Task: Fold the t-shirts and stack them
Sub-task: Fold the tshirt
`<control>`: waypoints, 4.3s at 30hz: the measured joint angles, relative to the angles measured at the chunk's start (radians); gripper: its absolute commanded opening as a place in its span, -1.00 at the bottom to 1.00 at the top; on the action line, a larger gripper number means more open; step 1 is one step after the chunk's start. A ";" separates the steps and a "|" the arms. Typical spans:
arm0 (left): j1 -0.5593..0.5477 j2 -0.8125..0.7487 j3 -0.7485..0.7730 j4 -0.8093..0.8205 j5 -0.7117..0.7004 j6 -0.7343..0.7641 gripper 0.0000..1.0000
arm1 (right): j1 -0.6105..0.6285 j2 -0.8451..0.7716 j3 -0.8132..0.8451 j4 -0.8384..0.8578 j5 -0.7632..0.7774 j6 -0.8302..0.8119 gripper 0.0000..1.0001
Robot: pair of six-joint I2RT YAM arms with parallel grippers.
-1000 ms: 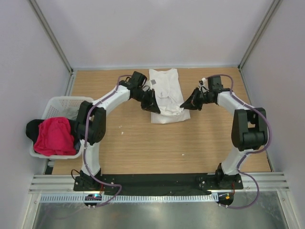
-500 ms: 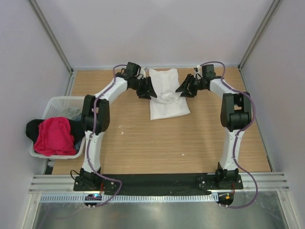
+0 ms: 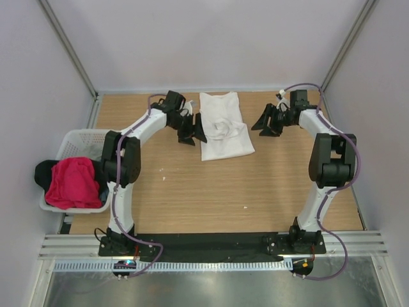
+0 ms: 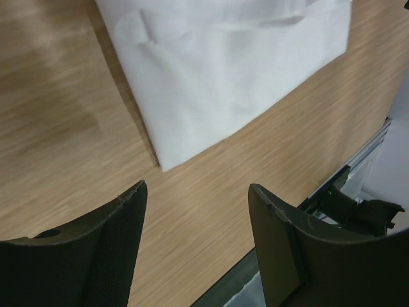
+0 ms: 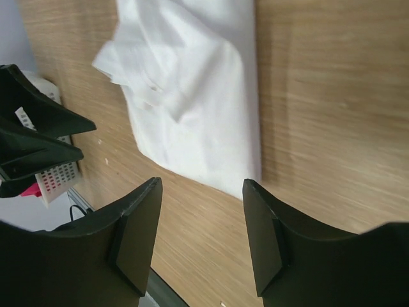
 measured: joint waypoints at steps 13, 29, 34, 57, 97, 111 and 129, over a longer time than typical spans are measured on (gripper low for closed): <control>0.000 0.052 -0.134 0.046 0.074 -0.118 0.31 | -0.005 0.069 -0.077 -0.066 0.014 -0.048 0.20; 0.000 0.119 -0.132 0.142 0.174 -0.233 0.31 | -0.001 0.126 -0.121 -0.060 -0.042 -0.018 0.23; -0.005 0.138 -0.120 0.155 0.199 -0.248 0.26 | 0.015 0.140 -0.121 -0.037 -0.072 0.013 0.22; -0.013 0.074 -0.193 0.150 0.187 -0.261 -1.00 | 0.093 0.054 -0.232 0.041 -0.122 0.100 -0.97; 0.008 0.038 0.281 0.093 0.045 -0.071 0.14 | 0.092 0.077 0.180 0.132 -0.136 0.196 0.26; 0.014 0.075 0.335 0.007 -0.322 0.140 0.36 | 0.081 0.101 0.276 -0.005 0.023 -0.071 0.42; 0.182 0.186 0.273 0.148 0.278 -0.039 0.18 | 0.075 0.238 0.307 -0.106 0.132 -0.262 0.46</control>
